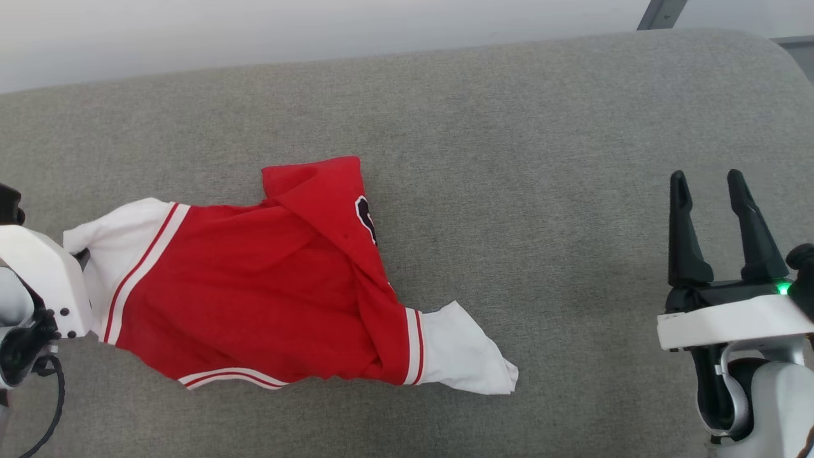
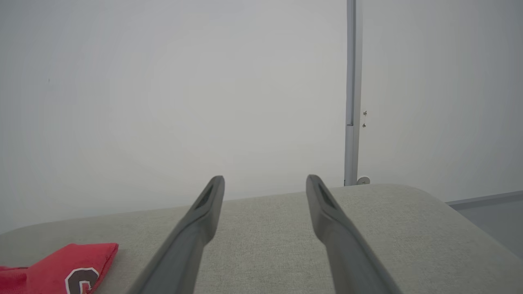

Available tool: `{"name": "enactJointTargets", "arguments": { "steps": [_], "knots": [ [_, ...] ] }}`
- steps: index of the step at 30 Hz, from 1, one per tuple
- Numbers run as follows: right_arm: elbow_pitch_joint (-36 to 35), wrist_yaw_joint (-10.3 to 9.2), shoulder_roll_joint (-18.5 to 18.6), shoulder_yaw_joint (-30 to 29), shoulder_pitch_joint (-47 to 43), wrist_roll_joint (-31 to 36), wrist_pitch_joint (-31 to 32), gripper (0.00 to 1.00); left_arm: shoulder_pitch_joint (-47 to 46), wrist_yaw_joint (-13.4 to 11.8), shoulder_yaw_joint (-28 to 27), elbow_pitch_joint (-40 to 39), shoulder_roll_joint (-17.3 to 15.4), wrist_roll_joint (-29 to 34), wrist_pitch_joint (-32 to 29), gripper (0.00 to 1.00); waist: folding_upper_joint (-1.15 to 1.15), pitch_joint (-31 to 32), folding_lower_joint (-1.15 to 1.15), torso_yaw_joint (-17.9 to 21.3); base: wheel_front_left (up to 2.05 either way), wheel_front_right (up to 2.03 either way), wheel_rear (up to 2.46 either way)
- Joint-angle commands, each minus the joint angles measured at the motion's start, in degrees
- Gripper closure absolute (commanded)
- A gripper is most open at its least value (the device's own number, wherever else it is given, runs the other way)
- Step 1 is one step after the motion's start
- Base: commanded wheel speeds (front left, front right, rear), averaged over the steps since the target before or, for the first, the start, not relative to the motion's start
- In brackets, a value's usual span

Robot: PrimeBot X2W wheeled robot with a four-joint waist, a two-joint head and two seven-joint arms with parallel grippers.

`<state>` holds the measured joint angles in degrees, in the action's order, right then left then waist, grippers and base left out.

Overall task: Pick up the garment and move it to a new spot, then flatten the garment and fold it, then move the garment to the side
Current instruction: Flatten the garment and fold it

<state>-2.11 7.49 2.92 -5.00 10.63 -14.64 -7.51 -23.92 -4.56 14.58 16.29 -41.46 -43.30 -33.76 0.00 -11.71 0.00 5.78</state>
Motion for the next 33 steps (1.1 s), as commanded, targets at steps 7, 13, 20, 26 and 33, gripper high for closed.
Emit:
{"name": "enactJointTargets", "arguments": {
  "steps": [7, 13, 20, 26, 33],
  "knots": [
    [0.72, 0.0, 0.0, 1.09, 0.76, 0.15, 0.68, 0.0, -1.01, 0.54, 0.18, 1.62, 0.83, -0.67, 1.09, 1.0, 0.0, -0.43, 0.0, -0.66, 0.0, 0.0, 0.0],
    [1.17, 0.0, -0.01, 2.66, 0.5, 0.38, 1.98, 0.0, -0.93, 2.17, 0.7, 1.32, 1.07, -1.13, 1.93, 0.0, 0.0, -0.32, 0.0, -0.81, 0.0, 0.0, 0.0],
    [1.66, 0.0, 0.0, 5.97, -0.25, -0.01, 5.06, 0.0, 1.87, 2.34, -0.87, -2.4, 1.39, -1.77, 5.62, 0.0, 0.0, 0.13, 0.0, -1.53, 0.0, 0.0, 0.0],
    [2.1, 0.0, 0.19, 8.46, -0.55, -0.28, 9.56, 0.0, 6.28, 1.88, -2.89, -8.16, 2.12, -0.93, 13.16, 0.0, 0.0, 0.4, 0.0, -3.0, 0.0, 0.0, 0.0],
    [2.32, 0.0, 2.07, 11.45, -1.06, -2.16, 16.5, 0.0, 12.36, 1.28, -4.38, -14.2, 3.92, 1.0, 23.28, 0.0, 0.0, 1.21, 0.0, -5.25, 0.0, 0.0, 0.0]
  ]
}}
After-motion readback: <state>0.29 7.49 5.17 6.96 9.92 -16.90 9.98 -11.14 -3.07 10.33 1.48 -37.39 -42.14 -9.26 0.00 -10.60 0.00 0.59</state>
